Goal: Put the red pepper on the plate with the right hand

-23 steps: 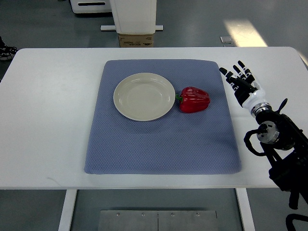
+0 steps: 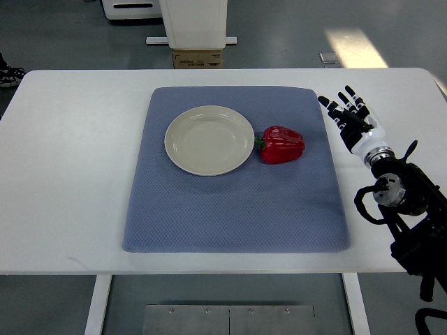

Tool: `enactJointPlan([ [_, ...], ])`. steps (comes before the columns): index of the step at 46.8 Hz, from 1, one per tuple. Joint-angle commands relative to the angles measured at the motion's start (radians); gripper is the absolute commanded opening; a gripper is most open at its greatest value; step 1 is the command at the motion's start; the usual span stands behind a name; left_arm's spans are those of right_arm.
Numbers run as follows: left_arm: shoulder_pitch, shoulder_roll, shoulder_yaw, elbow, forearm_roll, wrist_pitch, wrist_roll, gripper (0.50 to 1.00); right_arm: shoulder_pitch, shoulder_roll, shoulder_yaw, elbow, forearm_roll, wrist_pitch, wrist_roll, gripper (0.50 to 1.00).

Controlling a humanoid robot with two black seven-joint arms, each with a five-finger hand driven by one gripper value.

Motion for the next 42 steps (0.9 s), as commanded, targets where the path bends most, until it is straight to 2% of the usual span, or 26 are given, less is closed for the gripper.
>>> enactJointPlan([
  [1,0.000,0.000,0.000,0.000,-0.001,0.000,0.000,1.000,0.001,-0.002,0.000,-0.001,0.000,0.000,-0.001,1.000],
  [42,0.000,0.000,0.000,0.000,-0.001,0.000,0.000,1.000,0.001,-0.051,-0.075,0.007,0.002,0.015,0.001,1.000],
])
